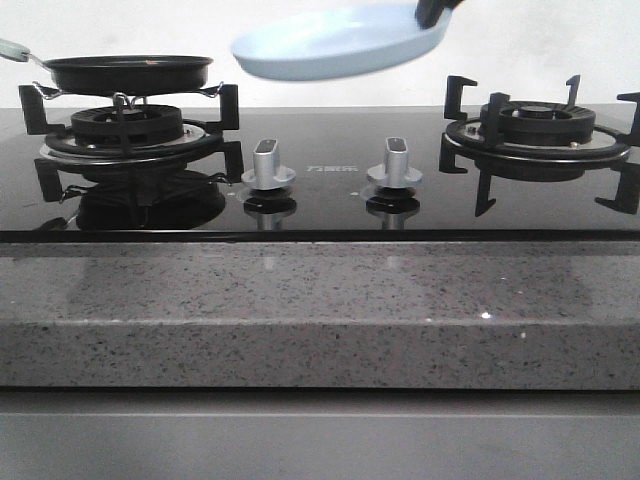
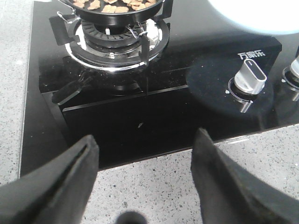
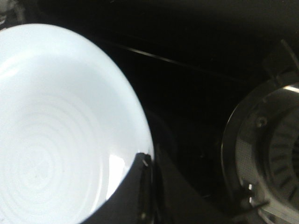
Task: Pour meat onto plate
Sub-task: 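Lift the plate with the right gripper and hold it beside the pan, then grasp the pale green pan handle with the left gripper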
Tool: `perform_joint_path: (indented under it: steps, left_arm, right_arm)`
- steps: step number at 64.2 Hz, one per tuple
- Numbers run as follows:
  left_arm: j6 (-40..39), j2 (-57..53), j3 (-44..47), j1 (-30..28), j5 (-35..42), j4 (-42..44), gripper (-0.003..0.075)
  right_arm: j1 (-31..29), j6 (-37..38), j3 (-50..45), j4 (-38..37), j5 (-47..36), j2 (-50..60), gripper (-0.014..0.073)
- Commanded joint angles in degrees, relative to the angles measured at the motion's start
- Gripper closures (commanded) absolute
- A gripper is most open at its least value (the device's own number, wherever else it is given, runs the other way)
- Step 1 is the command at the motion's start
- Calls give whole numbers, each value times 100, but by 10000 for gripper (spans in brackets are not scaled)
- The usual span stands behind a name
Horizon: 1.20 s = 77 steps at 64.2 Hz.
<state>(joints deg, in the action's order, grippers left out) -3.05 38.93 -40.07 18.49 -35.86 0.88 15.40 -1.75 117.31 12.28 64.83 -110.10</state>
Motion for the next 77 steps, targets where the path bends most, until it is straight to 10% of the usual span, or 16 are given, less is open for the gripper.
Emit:
perform_joint_path:
  steps: [1,43,67,77]
  left_arm:
    - [-5,19,-185,52,389,-4,283]
    - [-5,19,-185,52,420,-4,283]
    - [-5,19,-185,52,410,-4,276]
    - [-85,44,-185,7,513,194,139]
  right_arm:
    - [166,-202,-441,59,-276,779,662]
    - [466,-296,-4510,641,-3266,2444,662]
    - [466,-296,-4730,636,-3512,2444,662]
    - [466,-296,-4730,636,-3512,2444,662]
